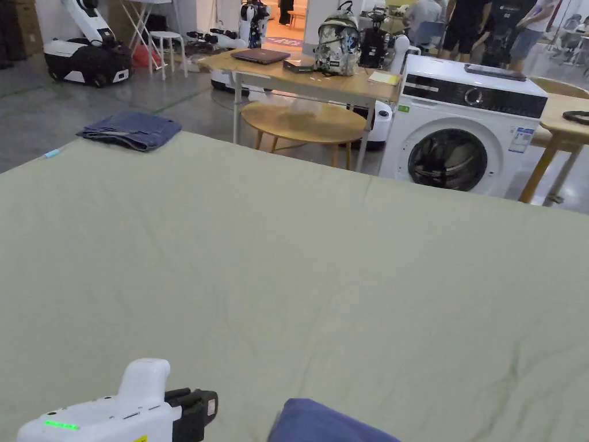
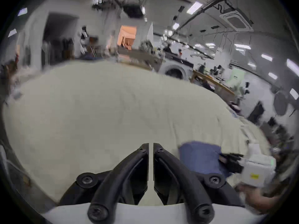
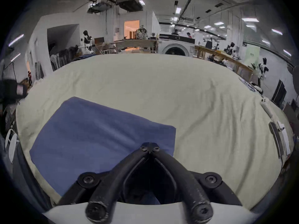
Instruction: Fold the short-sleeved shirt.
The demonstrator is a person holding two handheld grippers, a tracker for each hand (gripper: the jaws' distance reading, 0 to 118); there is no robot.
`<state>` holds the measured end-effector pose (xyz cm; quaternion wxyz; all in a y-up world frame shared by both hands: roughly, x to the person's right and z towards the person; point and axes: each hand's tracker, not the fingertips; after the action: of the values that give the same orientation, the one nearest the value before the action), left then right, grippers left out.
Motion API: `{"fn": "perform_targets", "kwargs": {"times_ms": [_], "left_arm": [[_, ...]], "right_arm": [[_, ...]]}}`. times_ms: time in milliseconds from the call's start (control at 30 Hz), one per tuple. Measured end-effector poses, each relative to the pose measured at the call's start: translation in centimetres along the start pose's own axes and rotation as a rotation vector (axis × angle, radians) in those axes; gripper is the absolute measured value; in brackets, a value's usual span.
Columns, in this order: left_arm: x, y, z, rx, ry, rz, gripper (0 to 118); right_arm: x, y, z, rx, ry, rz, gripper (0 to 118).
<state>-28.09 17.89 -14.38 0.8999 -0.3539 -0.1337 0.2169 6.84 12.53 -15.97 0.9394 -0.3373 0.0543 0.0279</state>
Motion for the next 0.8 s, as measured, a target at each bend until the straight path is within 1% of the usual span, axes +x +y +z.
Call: {"fn": "perform_targets", "kwargs": {"times_ms": [67,100,133,167,200,233,267,333,400,467,500,567,633,667,700,733,767,800], "left_arm": [[-1.8,0.4,-1.7,-0.119,-0.158,0.144,18],[-1.7,0.5,-2.2,-0.158,-0.211,0.194,29],[-2.0,0.8,-3.0,-0.182,-0.256,0.229,48],[-2.5,1.0,-3.8,-0.204,-0.304,0.257,61],[-2.7,1.1,-4.4,-0.235,-0.346,0.290,69],[-3.4,1.2,-5.4,-0.268,-0.372,0.312,74],[-3.8,1.3,-6.5,-0.307,-0.405,0.333,76],[-3.7,1.4,-8.2,-0.360,-0.419,0.334,76],[-2.2,1.0,-9.3,-0.441,-0.451,0.310,76],[-1.5,0.3,-11.3,-0.524,-0.462,0.336,76],[-0.7,-0.2,-11.7,-0.547,-0.512,0.353,76],[0.3,-0.8,-12.4,-0.529,-0.601,0.391,76],[0.8,-1.1,-12.8,-0.520,-0.617,0.375,76],[1.3,-1.4,-12.8,-0.514,-0.628,0.372,74],[1.5,-1.7,-12.9,-0.505,-0.590,0.362,68],[1.6,-2.1,-13.0,-0.495,-0.553,0.359,51],[0.3,-2.3,-14.1,-0.490,-0.539,0.381,33],[0.0,-2.4,-14.2,-0.478,-0.564,0.418,27]], "right_arm": [[0.2,0.1,0.1,-0.004,0.006,-0.002,0],[0.2,0.2,0.1,-0.006,0.009,-0.004,0],[0.3,0.2,0.1,-0.008,0.013,-0.007,0],[0.4,0.2,0.1,-0.009,0.016,-0.009,0],[0.4,0.2,0.1,-0.010,0.019,-0.011,0],[0.5,0.3,0.1,-0.011,0.021,-0.012,0],[0.5,0.3,0.1,-0.011,0.022,-0.012,0],[0.5,0.2,0.1,-0.012,0.025,-0.015,0],[0.6,0.2,0.1,-0.012,0.026,-0.016,0],[0.6,0.2,0.1,-0.012,0.027,-0.016,0],[0.6,0.2,0.1,-0.012,0.027,-0.016,0],[0.6,0.2,0.1,-0.011,0.029,-0.021,0],[0.6,0.2,0.2,-0.011,0.029,-0.024,0],[0.7,0.3,0.2,-0.011,0.028,-0.027,0],[0.7,0.2,0.1,-0.012,0.027,-0.028,0],[0.8,0.2,0.1,-0.010,0.027,-0.030,0],[0.8,0.2,0.1,-0.008,0.029,-0.029,0],[0.8,0.2,0.1,-0.006,0.032,-0.027,0]]}}
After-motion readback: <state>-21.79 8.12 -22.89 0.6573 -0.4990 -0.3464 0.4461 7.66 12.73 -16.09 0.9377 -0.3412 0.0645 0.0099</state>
